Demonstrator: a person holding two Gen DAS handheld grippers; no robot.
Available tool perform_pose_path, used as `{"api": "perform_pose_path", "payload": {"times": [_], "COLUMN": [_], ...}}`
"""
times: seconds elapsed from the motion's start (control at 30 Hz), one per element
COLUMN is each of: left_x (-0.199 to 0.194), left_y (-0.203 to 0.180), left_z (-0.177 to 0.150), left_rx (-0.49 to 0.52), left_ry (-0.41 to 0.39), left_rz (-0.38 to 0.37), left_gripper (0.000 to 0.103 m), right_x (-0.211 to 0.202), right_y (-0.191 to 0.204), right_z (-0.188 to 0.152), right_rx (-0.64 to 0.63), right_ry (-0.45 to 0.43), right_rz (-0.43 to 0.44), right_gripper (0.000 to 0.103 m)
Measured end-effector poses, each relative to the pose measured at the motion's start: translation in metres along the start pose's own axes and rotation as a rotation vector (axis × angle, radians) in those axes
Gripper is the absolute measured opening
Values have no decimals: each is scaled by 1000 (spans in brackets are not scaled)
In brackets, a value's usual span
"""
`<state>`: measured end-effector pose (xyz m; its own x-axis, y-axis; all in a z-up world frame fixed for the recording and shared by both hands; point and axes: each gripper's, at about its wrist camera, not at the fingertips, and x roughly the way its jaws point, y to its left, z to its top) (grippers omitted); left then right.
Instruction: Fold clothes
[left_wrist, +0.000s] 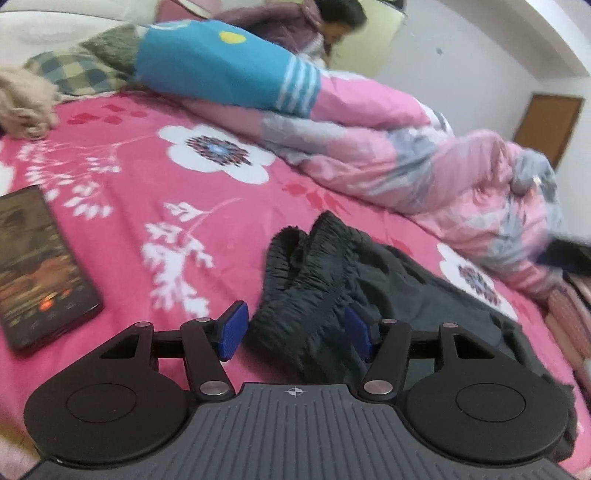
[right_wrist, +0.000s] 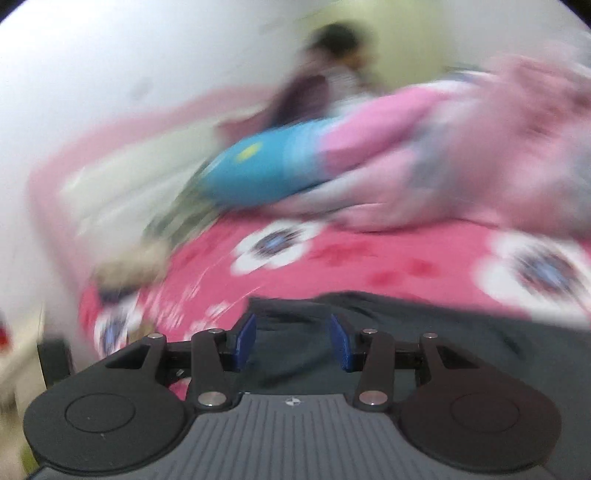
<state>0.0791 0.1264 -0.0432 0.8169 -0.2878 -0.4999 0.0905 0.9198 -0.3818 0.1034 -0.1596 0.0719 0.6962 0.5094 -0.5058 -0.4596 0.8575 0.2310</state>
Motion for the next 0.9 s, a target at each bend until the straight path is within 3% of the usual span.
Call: {"api": "perform_pose_path", "payload": {"times": [0.1, 0.2, 0.43, 0.5, 0.57, 0.6, 0.7, 0.9], "left_x": [5, 6, 5, 5, 6, 6, 6, 1], "left_y": [0, 1, 5, 4, 5, 5, 7, 17], "left_z": [-4, -9, -16, -16, -16, -16, -15, -11], "left_rx": [27, 56, 111, 126, 130, 129, 122, 71], "left_ry": [2, 3, 9, 9, 9, 11, 13, 13], "left_rz": [-13, -20, -29, -31, -34, -37, -44, -81], "left_gripper": [57, 57, 56, 55, 54, 54, 53, 52], "right_x": [60, 105, 193, 207, 213, 210, 191, 149], "right_y": [15, 22, 15, 12, 10, 11, 14, 24], "right_z": [28, 40, 42, 40, 39, 40, 40, 53], "right_rx": [-175, -334, -484, -469, -445, -445, -456, -421], "right_ry": [117, 160, 353, 414, 449, 448, 406, 348], "right_rz": [87, 108, 239, 279, 329, 355, 425, 701], "right_gripper": [51, 67, 70, 61, 42, 29, 7, 7]}}
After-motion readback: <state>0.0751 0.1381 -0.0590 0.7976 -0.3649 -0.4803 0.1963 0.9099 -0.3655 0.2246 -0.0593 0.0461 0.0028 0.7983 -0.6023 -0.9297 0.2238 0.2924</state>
